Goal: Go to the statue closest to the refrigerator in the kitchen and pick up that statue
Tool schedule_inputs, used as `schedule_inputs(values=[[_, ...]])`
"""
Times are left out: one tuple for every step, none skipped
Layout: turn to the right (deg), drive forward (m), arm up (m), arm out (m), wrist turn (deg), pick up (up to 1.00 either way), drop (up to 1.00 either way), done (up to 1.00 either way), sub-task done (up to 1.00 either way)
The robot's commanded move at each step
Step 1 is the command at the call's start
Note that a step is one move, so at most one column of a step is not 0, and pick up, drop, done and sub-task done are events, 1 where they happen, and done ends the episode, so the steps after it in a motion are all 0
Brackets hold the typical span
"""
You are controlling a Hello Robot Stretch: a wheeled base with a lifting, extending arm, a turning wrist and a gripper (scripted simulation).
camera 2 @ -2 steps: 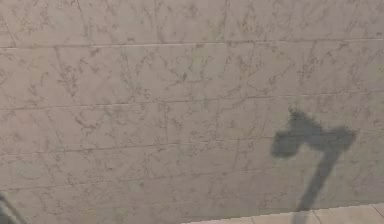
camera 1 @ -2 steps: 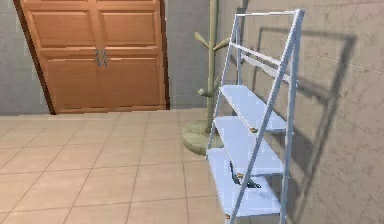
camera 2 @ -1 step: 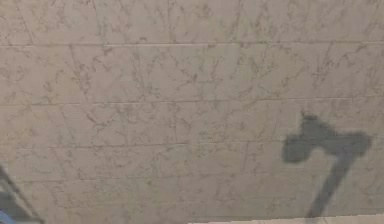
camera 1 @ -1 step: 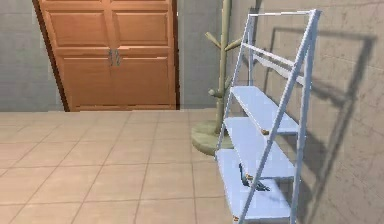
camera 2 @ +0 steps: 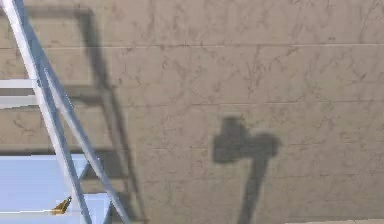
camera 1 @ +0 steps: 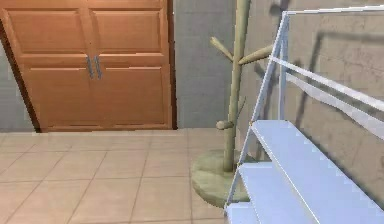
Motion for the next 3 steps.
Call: schedule_inputs(values=[[39.0, 0.00, 0.00, 0.00, 0.0, 0.00, 0.00, 0.00, 0.00], [45.0, 0.00, 0.00, 0.00, 0.0, 0.00, 0.00, 0.00, 0.00], [45.0, 0.00, 0.00, 0.00, 0.0, 0.00, 0.00, 0.00, 0.00]])
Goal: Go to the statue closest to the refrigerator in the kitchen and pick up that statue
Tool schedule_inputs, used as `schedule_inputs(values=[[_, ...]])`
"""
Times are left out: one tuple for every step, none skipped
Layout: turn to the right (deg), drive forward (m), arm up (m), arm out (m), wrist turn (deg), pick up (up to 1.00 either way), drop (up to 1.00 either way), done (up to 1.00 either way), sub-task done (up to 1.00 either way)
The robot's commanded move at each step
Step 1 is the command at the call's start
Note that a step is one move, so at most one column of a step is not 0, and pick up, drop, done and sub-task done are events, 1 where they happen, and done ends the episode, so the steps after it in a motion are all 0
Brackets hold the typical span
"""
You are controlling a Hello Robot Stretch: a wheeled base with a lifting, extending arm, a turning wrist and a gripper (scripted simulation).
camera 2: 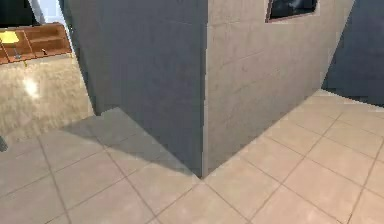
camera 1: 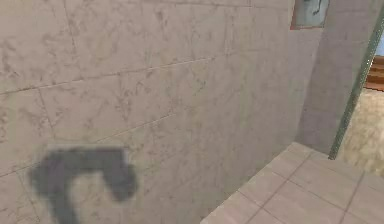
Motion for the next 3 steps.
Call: schedule_inputs(values=[[45.0, 0.00, 0.00, 0.00, 0.0, 0.00, 0.00, 0.00, 0.00], [36.0, 0.00, 0.00, 0.00, 0.0, 0.00, 0.00, 0.00, 0.00], [0.0, 0.20, 0.00, 0.00, 0.0, 0.00, 0.00, 0.00, 0.00]])
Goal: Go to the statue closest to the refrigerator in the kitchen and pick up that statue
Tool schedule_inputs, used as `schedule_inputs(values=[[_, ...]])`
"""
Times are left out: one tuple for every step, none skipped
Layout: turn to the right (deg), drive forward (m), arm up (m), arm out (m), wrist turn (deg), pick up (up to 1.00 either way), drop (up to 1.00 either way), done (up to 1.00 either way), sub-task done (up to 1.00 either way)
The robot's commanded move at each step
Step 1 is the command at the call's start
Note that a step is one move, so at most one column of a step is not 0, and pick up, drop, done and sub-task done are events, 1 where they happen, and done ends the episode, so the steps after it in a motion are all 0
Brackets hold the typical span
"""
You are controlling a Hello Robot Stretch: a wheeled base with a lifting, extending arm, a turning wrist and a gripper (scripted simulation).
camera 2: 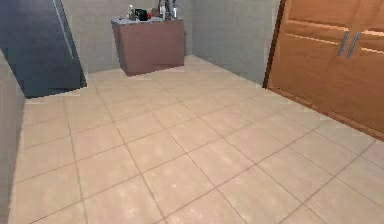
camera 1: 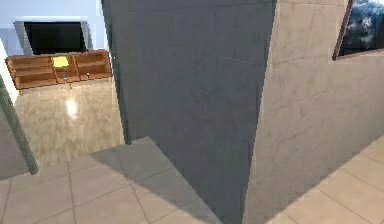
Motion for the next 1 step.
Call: schedule_inputs(values=[[45.0, 0.00, 0.00, 0.00, 0.0, 0.00, 0.00, 0.00, 0.00]])
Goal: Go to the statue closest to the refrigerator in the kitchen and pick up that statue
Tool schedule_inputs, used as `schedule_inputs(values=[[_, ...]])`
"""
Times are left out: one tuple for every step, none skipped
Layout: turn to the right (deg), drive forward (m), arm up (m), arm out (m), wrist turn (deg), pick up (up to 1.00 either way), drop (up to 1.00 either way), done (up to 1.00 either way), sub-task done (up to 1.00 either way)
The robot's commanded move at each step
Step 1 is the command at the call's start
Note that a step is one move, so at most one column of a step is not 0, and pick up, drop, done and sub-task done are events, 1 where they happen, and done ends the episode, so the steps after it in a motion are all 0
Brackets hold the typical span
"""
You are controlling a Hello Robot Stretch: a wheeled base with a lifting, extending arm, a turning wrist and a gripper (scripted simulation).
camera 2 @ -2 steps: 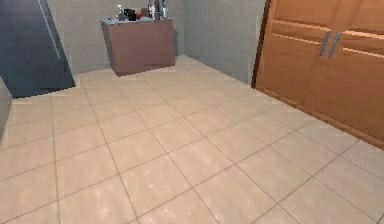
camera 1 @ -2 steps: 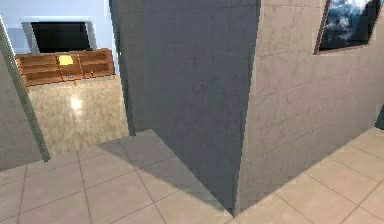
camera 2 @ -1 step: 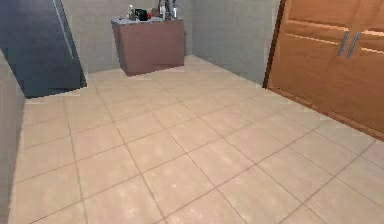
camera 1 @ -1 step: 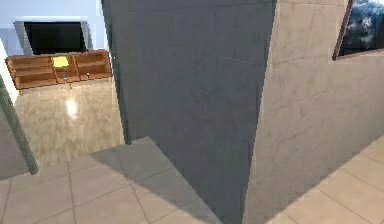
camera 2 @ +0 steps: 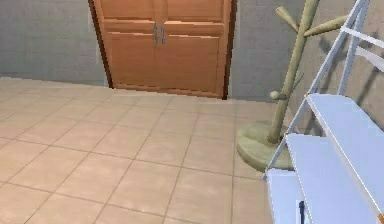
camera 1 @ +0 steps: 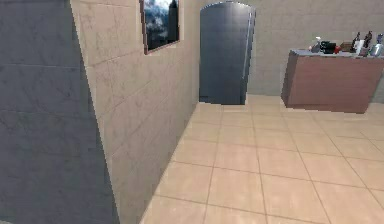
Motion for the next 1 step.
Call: schedule_inputs(values=[[12.0, 0.00, 0.00, 0.00, 0.0, 0.00, 0.00, 0.00, 0.00]])
